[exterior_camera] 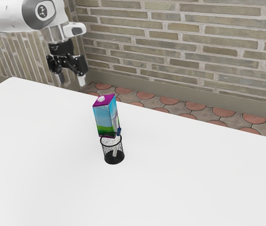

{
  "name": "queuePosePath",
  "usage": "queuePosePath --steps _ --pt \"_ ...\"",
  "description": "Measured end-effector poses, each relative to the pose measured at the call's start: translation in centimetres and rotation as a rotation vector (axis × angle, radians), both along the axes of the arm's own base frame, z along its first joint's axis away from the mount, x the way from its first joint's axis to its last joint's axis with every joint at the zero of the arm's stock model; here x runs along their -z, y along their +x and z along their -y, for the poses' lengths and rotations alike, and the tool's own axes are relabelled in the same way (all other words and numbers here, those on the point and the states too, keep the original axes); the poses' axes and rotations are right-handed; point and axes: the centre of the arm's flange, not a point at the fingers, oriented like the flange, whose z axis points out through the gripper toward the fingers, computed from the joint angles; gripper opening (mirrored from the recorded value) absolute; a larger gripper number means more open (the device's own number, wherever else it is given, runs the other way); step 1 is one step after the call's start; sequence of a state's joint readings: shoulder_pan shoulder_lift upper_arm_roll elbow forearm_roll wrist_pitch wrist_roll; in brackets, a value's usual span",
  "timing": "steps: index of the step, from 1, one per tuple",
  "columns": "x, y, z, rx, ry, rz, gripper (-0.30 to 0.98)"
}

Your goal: Take the marker out of the pen holder and place it to the left of the pen holder.

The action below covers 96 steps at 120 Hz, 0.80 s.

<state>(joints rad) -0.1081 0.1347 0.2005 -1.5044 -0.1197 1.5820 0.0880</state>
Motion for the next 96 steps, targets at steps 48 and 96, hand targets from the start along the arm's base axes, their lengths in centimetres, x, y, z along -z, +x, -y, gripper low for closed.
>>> queuePosePath --steps 48,96 --pt "13.4 -1.9 4.1 0.059 0.018 -0.040 0.66" --pt "17.3 0.7 13.4 0.240 0.072 0.116 0.61"
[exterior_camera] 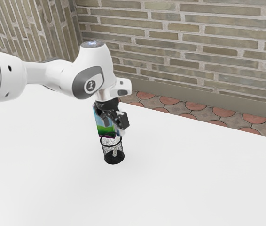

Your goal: Take the marker out of the pen holder and place it to the left of the pen holder.

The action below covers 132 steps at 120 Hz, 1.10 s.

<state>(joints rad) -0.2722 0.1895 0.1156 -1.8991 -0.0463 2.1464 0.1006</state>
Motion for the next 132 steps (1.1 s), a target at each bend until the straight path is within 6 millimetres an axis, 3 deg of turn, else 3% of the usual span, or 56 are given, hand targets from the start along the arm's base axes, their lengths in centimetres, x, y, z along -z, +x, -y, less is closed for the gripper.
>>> queuePosePath --steps 11,29,60,94,132 --pt "1.8 0.7 0.5 0.035 0.016 0.021 0.56" --pt "2.7 1.6 0.8 0.072 0.025 0.066 0.52" --pt "4.2 2.7 -1.0 0.077 0.031 0.095 0.48" --pt "4.3 3.2 -2.6 0.067 0.029 0.112 0.15" --pt "4.9 3.3 -3.4 0.063 0.029 0.106 -0.01"
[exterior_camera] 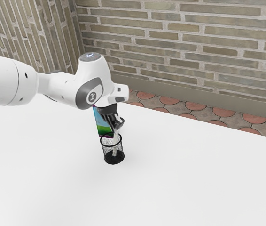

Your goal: Take the marker out of the pen holder and place it to the left of the pen holder.

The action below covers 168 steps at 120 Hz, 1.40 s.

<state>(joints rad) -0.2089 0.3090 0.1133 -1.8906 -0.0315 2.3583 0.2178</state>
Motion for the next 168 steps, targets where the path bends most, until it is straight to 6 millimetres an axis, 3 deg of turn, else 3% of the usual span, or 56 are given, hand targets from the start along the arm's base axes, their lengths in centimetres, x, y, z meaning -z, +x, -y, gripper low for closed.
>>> queuePosePath --steps 22,40,64,80,92,104,110,120,125,143,168 --pt "-0.6 -0.1 0.0 -0.009 -0.006 0.009 -0.06" --pt "-3.7 -1.8 -0.8 -0.028 -0.017 0.027 -0.08" --pt "-10.8 -4.0 -0.4 -0.022 -0.030 0.084 -0.10" --pt "-12.1 -5.1 -1.8 -0.043 -0.018 0.051 -0.10" --pt "-11.1 -5.7 -4.3 -0.087 -0.008 -0.021 -0.10" --pt "-8.9 -6.5 -8.2 -0.157 0.002 -0.118 -0.10" --pt "-6.8 -6.6 -11.2 -0.210 0.007 -0.176 -0.10" --pt "-3.4 -7.2 -17.9 -0.331 0.010 -0.270 -0.10" --pt "-2.2 -7.1 -19.9 -0.367 0.013 -0.303 -0.10" --pt "0.6 -5.9 -21.8 -0.404 0.009 -0.370 -0.09" --pt "2.6 -5.3 -22.8 -0.426 -0.014 -0.411 -0.07"
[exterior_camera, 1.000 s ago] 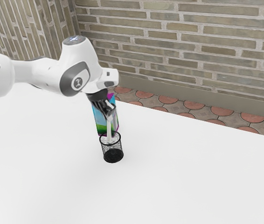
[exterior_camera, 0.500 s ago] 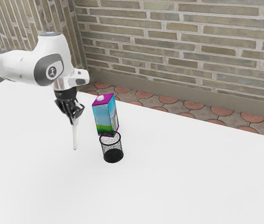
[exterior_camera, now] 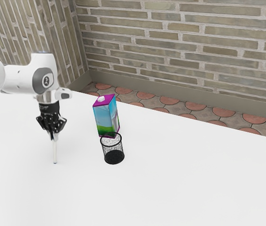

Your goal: Take the marker out of the pen holder and place it to the left of the pen holder.

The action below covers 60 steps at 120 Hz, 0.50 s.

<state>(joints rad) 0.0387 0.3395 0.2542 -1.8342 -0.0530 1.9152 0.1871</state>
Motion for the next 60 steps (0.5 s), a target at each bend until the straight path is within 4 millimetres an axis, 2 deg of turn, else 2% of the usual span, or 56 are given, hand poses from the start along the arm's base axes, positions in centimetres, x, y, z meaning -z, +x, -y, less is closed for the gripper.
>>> queuePosePath --steps 34,40,46,60 --pt "0.6 0.9 0.0 -0.018 -0.050 0.009 0.35" --pt "0.7 2.6 0.0 -0.027 -0.062 0.035 0.36" --pt "1.6 4.0 0.2 -0.043 -0.088 0.056 0.35" --pt "3.2 4.7 -0.3 -0.079 -0.134 0.084 0.20"
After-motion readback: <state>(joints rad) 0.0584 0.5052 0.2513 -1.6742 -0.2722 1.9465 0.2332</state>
